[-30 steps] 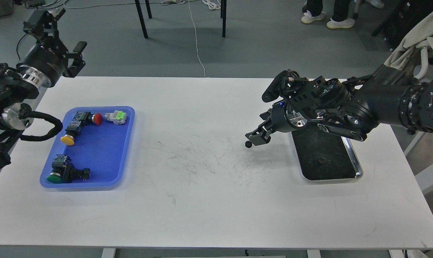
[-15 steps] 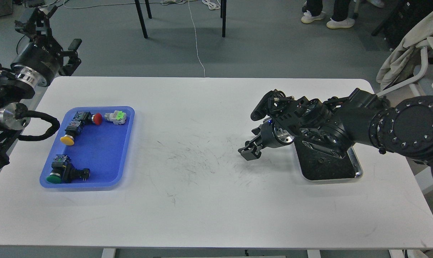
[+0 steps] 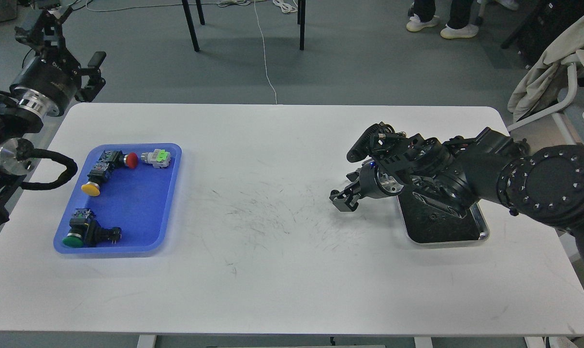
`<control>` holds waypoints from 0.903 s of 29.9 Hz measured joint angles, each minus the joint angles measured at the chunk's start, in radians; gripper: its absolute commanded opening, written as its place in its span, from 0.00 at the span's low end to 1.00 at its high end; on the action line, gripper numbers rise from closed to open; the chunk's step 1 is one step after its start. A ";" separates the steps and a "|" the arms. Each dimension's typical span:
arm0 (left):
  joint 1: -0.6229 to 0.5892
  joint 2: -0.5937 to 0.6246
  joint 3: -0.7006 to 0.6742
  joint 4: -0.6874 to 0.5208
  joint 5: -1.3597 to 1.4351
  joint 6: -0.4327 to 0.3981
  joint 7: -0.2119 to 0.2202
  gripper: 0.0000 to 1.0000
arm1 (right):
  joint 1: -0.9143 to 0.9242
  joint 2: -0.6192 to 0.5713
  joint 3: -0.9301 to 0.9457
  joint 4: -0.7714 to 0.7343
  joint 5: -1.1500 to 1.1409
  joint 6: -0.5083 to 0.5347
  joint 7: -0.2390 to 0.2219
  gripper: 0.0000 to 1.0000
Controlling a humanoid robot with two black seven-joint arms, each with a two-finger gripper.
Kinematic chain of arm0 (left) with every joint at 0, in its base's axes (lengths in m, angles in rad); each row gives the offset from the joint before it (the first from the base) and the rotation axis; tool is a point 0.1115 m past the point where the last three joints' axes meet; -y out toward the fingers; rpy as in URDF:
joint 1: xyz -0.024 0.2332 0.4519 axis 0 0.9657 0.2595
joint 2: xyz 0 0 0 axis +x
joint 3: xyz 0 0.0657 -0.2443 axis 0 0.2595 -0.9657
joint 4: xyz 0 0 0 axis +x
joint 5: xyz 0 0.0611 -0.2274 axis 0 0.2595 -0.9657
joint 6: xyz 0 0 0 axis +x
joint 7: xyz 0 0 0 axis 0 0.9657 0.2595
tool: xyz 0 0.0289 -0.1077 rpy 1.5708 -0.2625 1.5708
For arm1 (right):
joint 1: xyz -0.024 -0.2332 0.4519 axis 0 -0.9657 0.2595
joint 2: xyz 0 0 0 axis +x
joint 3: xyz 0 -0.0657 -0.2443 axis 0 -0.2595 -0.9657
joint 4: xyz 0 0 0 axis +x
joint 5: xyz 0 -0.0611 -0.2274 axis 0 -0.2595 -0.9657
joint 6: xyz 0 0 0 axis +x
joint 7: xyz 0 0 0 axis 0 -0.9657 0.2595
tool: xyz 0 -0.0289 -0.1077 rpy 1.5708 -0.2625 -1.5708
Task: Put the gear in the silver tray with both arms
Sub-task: 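Grasp the black gear with the right gripper and lift it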
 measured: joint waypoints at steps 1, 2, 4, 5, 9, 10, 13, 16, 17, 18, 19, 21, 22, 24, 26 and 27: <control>0.000 0.001 0.000 0.000 0.000 0.000 0.000 0.99 | -0.001 0.000 0.004 0.000 0.001 0.000 0.000 0.68; 0.000 0.001 0.000 0.000 0.000 0.000 0.000 0.99 | -0.001 0.000 0.009 0.000 0.001 0.000 0.001 0.67; 0.000 0.002 0.000 0.000 0.000 0.000 0.000 0.99 | -0.003 0.000 0.016 0.000 0.001 0.000 0.001 0.65; 0.000 0.002 0.000 0.000 0.000 0.000 0.000 0.99 | -0.004 0.000 0.019 0.000 0.001 0.000 0.001 0.65; 0.000 0.004 0.000 0.001 0.000 -0.001 -0.001 0.99 | -0.005 0.000 0.029 0.000 0.001 -0.003 0.001 0.62; 0.000 0.006 0.000 0.002 0.000 -0.002 -0.001 0.99 | -0.005 0.000 0.034 0.001 0.001 -0.004 0.002 0.61; 0.000 0.011 0.000 0.008 0.001 -0.004 -0.001 0.99 | -0.006 0.000 0.042 0.002 0.000 -0.004 0.004 0.53; 0.000 0.013 0.000 0.010 0.001 -0.006 -0.001 0.99 | -0.008 0.000 0.044 0.002 -0.003 -0.005 0.007 0.50; 0.000 0.013 0.000 0.011 0.001 -0.006 0.000 0.99 | -0.010 0.000 0.044 0.002 -0.003 -0.005 0.008 0.50; -0.001 0.013 0.000 0.011 0.001 -0.006 0.000 0.99 | -0.011 0.000 0.044 0.003 -0.003 -0.005 0.009 0.49; -0.001 0.014 0.000 0.011 0.001 -0.006 0.001 0.99 | -0.012 0.000 0.044 0.003 -0.003 -0.005 0.011 0.47; -0.002 0.016 0.000 0.011 0.000 -0.006 0.001 0.99 | -0.016 0.000 0.044 0.004 -0.004 -0.005 0.013 0.44; -0.002 0.016 0.000 0.011 -0.002 -0.006 0.001 0.99 | -0.018 0.000 0.044 0.004 -0.004 -0.005 0.014 0.43; -0.002 0.017 0.000 0.011 -0.005 -0.006 0.001 0.99 | -0.023 0.000 0.042 0.004 -0.005 -0.005 0.015 0.39; -0.002 0.018 0.000 0.011 -0.006 -0.006 0.001 0.99 | -0.028 0.000 0.040 0.004 -0.005 -0.005 0.017 0.34; -0.002 0.018 0.000 0.011 -0.006 -0.006 0.001 0.99 | -0.030 0.000 0.040 0.002 -0.005 -0.005 0.018 0.34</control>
